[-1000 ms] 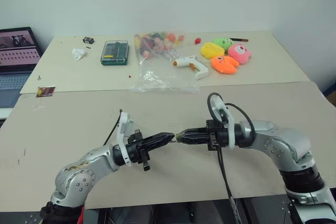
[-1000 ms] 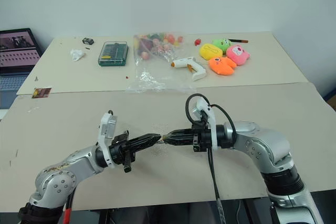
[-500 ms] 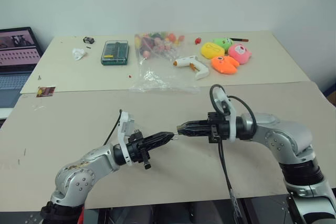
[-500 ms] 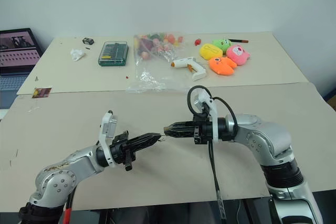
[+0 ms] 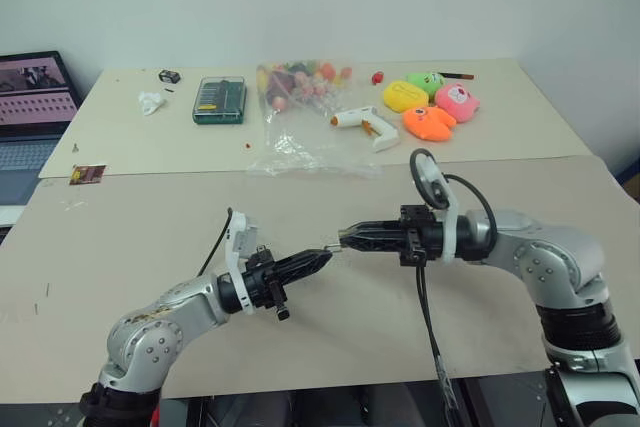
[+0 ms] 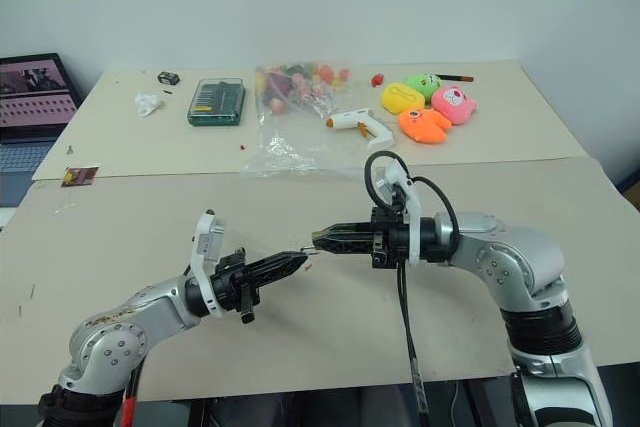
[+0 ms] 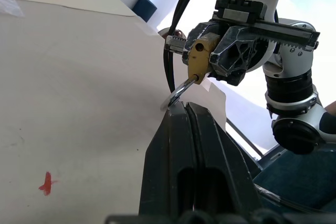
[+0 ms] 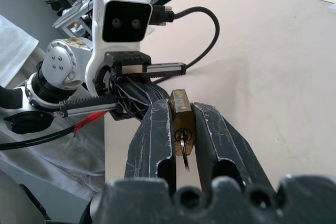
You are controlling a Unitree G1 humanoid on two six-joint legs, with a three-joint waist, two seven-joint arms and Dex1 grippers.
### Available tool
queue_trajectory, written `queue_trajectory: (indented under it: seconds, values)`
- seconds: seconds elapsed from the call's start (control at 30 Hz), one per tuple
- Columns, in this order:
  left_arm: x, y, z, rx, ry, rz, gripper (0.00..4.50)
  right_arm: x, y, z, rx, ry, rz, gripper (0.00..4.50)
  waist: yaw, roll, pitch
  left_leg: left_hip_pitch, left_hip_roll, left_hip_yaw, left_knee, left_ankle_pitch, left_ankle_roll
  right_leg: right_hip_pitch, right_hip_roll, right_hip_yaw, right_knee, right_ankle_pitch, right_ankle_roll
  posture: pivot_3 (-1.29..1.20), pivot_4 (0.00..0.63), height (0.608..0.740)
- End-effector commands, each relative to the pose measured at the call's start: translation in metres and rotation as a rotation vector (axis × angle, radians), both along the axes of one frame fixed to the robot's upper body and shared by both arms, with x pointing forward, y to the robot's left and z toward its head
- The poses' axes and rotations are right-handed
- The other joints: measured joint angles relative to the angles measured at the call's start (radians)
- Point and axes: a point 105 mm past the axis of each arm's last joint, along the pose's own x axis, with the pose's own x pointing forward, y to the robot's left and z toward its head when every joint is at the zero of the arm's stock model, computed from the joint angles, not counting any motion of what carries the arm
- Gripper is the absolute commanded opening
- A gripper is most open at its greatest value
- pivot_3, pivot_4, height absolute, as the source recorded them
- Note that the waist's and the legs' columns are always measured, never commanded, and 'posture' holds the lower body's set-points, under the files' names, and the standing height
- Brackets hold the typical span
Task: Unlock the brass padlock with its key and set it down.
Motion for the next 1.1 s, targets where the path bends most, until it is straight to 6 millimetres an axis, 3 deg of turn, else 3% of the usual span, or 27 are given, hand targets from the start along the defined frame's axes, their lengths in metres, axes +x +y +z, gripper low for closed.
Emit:
queue_trajectory:
  seconds: [0.03,0.13,0.23,0.5,0.57,0.67,0.83,0.93,1.0,1.1]
  values:
    - [-0.001,0.007,0.016,0.014,-0.086,0.025,0.06,0.010,-0.017,0.004,-0.008,-0.018,-0.024,0.12,0.001,0.000,0.000,0.000,0.000,0.000,0.000,0.000,0.000,0.000,0.000,0.000,0.000,0.000,0.000,0.00,0.150,0.740]
    - [0.002,0.017,0.020,0.047,-0.124,0.059,0.06,0.019,-0.022,0.001,-0.020,0.016,-0.029,0.12,-0.004,0.000,0.000,0.000,0.000,0.000,0.000,0.000,0.000,0.000,0.000,0.000,0.000,0.000,0.000,0.00,0.150,0.740]
    - [0.005,0.027,0.021,0.080,-0.146,0.098,0.80,0.031,-0.024,-0.007,-0.048,0.050,-0.060,0.12,-0.005,0.000,0.000,0.000,0.001,0.000,0.000,0.000,0.000,0.000,0.000,0.000,0.000,0.000,0.000,0.00,0.150,0.740]
    - [0.000,0.049,0.013,0.366,-0.449,0.121,3.89,0.052,-0.007,-0.040,-0.139,0.289,-0.087,0.12,-0.004,0.000,0.000,0.000,0.001,0.001,-0.001,0.000,0.000,-0.001,0.001,0.000,-0.001,0.001,-0.001,0.00,0.150,0.740]
    - [-0.003,0.054,0.011,0.420,-0.510,0.135,4.42,0.061,-0.001,-0.048,-0.143,0.413,-0.116,0.12,-0.003,0.000,0.000,-0.001,0.001,0.001,-0.001,0.000,0.000,-0.001,0.000,0.000,-0.001,0.001,-0.002,0.00,0.150,0.740]
    - [-0.008,0.049,0.004,0.452,-0.533,0.126,4.42,0.061,0.001,-0.052,-0.151,0.499,-0.099,0.12,0.000,0.000,0.000,-0.001,0.002,0.001,-0.001,0.000,0.000,-0.001,0.000,0.000,-0.001,0.001,-0.003,0.00,0.150,0.740]
    - [-0.015,0.039,-0.001,0.406,-0.519,0.167,4.42,0.057,0.002,-0.086,-0.294,0.591,-0.090,0.12,0.002,0.000,0.000,-0.001,0.002,0.001,-0.001,-0.001,0.000,-0.001,0.000,-0.001,-0.001,0.001,-0.002,0.00,0.150,0.740]
    - [-0.020,0.035,-0.005,0.394,-0.500,0.181,4.42,0.062,-0.007,-0.098,-0.348,0.586,-0.118,0.12,-0.004,0.000,0.000,-0.001,0.002,0.001,-0.001,-0.001,0.000,-0.001,0.001,-0.001,-0.001,0.001,-0.002,0.00,0.150,0.740]
    - [-0.023,0.032,-0.006,0.385,-0.491,0.182,4.50,0.068,-0.019,-0.103,-0.362,0.592,-0.157,1.13,-0.003,0.000,-0.001,0.001,0.002,0.001,-0.001,-0.001,0.000,0.001,0.001,-0.001,-0.001,0.001,-0.002,0.00,0.150,0.740]
    - [-0.023,0.031,-0.008,0.379,-0.483,0.192,4.50,0.074,-0.037,-0.104,-0.371,0.578,-0.201,2.09,0.004,0.001,-0.001,0.003,0.002,0.001,-0.001,-0.002,0.002,0.003,0.001,-0.001,-0.001,0.002,-0.002,0.00,0.150,0.740]
